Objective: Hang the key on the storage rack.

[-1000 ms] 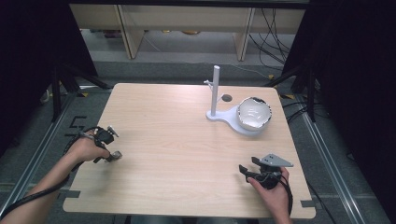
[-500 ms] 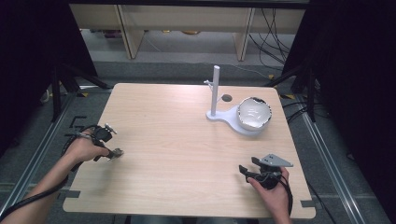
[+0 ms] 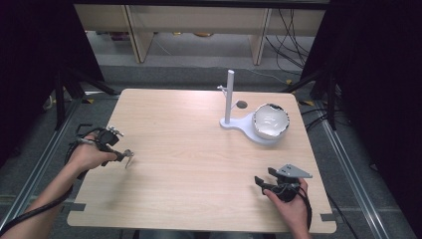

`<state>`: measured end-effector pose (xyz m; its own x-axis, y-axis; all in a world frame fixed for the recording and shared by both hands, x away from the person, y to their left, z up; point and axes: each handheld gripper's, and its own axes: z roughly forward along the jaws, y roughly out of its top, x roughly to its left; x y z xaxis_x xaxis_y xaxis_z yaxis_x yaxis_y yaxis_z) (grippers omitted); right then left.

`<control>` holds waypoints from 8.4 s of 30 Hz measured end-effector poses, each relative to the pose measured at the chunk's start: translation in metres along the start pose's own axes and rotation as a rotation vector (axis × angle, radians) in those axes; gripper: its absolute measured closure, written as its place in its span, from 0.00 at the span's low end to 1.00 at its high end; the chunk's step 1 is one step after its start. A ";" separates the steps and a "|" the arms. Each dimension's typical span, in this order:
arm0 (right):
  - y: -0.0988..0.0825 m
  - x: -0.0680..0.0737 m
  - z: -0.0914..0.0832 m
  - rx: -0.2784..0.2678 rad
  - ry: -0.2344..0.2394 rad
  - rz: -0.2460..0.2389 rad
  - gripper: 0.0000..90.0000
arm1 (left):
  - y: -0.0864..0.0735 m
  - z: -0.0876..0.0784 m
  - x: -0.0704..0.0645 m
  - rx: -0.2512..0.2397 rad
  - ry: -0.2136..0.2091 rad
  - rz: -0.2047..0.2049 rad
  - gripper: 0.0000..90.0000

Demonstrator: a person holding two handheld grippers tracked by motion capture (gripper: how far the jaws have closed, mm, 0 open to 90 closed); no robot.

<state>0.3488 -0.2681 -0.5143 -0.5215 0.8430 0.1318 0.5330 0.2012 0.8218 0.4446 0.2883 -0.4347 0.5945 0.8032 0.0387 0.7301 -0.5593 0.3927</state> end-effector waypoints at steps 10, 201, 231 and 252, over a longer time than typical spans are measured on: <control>0.000 0.000 0.000 0.001 0.002 -0.004 0.38 | 0.019 -0.016 -0.004 -0.098 0.008 0.004 0.92; 0.000 -0.002 0.001 -0.003 0.029 -0.012 0.38 | 0.264 -0.029 -0.162 -0.455 0.137 0.208 0.92; -0.001 -0.002 -0.001 -0.014 0.028 -0.009 0.38 | 0.261 -0.026 -0.165 -0.545 0.107 0.229 0.78; -0.001 -0.001 -0.003 -0.022 0.013 0.004 0.38 | 0.145 -0.026 -0.119 -0.683 0.046 0.168 0.42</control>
<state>0.3469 -0.2710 -0.5141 -0.5285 0.8370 0.1419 0.5199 0.1870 0.8335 0.4710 0.1170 -0.3589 0.6545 0.7338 0.1821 0.2459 -0.4344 0.8665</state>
